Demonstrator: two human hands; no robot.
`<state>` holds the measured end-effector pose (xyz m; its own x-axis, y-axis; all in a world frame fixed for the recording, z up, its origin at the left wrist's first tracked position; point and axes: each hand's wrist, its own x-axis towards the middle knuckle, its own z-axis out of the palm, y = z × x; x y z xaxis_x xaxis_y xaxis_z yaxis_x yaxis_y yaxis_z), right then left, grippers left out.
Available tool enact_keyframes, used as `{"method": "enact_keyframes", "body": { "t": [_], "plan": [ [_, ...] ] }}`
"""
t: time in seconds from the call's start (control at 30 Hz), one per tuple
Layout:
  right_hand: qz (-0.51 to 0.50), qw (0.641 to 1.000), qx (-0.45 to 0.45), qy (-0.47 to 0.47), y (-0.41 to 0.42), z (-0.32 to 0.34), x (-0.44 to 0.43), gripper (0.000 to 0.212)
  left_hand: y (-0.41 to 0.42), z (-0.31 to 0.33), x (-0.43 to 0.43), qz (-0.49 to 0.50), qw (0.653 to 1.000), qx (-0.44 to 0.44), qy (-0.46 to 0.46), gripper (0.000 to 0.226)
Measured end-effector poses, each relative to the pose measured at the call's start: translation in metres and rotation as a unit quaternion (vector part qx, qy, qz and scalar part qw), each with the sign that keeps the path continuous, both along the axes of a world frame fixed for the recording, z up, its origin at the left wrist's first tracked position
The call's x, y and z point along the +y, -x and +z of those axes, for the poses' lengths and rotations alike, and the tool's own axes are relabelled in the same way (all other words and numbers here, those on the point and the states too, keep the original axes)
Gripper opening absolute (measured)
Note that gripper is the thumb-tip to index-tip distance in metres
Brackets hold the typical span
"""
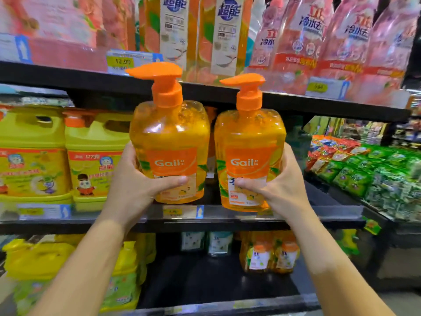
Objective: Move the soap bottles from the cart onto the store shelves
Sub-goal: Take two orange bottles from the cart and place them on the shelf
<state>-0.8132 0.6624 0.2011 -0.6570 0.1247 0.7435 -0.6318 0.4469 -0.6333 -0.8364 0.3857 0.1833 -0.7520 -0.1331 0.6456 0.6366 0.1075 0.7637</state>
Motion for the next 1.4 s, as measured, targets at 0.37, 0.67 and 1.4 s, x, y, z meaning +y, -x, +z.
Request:
{"method": "enact_keyframes", "body": {
  "t": [0.37,0.67,1.4],
  "plan": [
    [0.051,0.997,-0.055,-0.017,0.073,-0.021,0.027,0.111,0.041,-0.015,0.02,0.063,0.996,-0.038,0.054,0.1],
    [0.078,0.987,-0.14,0.012,0.098,-0.036,0.029,0.101,0.055,-0.036,0.025,0.054,0.99,-0.126,0.014,0.114],
    [-0.08,0.985,-0.074,-0.133,0.085,-0.022,-0.007,0.138,0.055,-0.007,0.082,0.467,0.791,0.109,0.378,0.101]
  ]
}}
